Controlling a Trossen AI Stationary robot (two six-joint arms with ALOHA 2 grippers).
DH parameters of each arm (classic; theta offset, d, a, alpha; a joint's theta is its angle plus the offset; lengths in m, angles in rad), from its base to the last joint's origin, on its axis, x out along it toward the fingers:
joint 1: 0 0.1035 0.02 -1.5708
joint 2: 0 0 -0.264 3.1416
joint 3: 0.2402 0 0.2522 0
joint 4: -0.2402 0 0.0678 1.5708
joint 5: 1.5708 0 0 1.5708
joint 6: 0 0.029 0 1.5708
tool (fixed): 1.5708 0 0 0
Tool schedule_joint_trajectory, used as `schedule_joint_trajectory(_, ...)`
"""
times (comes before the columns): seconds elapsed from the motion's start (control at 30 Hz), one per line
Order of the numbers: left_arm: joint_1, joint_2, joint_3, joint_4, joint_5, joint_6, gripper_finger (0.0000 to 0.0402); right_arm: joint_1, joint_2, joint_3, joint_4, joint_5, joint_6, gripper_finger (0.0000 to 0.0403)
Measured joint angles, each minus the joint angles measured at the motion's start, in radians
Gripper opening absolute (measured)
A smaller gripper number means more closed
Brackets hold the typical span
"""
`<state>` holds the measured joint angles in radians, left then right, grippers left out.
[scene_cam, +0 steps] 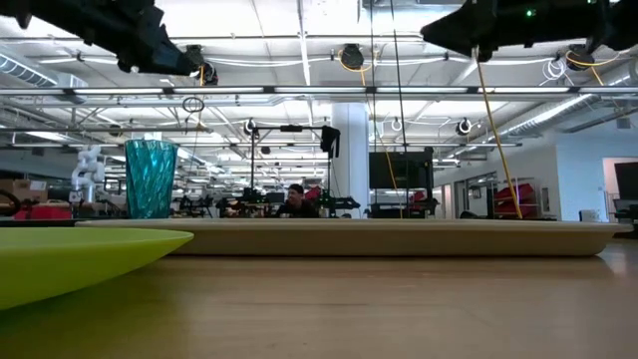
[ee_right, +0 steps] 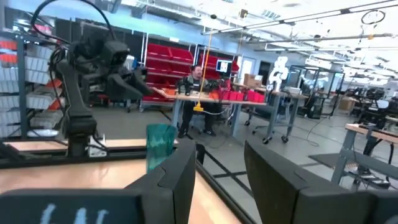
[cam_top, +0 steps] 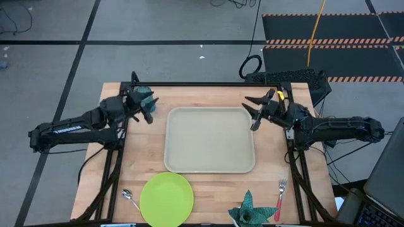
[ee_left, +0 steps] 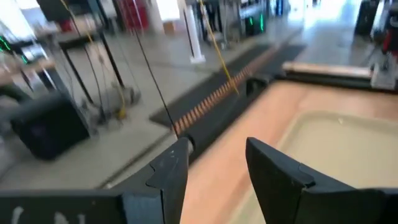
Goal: Pick and place plate/cup/fork/spoon on tray
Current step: Put the blue glass on the top right of the light brown serving tray
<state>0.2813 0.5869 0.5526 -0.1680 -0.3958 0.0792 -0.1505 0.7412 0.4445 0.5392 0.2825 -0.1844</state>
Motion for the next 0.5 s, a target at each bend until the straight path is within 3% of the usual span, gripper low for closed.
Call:
schedule_joint_trajectory(0.17,0.0,0.073,0.126,-0.239,0.0,-0.099,0.0166,0.002,0.0,0.023,0.009,-0.053,0.016,0.013)
schedule_joint_trajectory(0.5,0.0,0.221,0.447,-0.714,0.001,-0.233,0.0166,0.001,0.0,0.024,0.038,-0.052,-0.001,0.013)
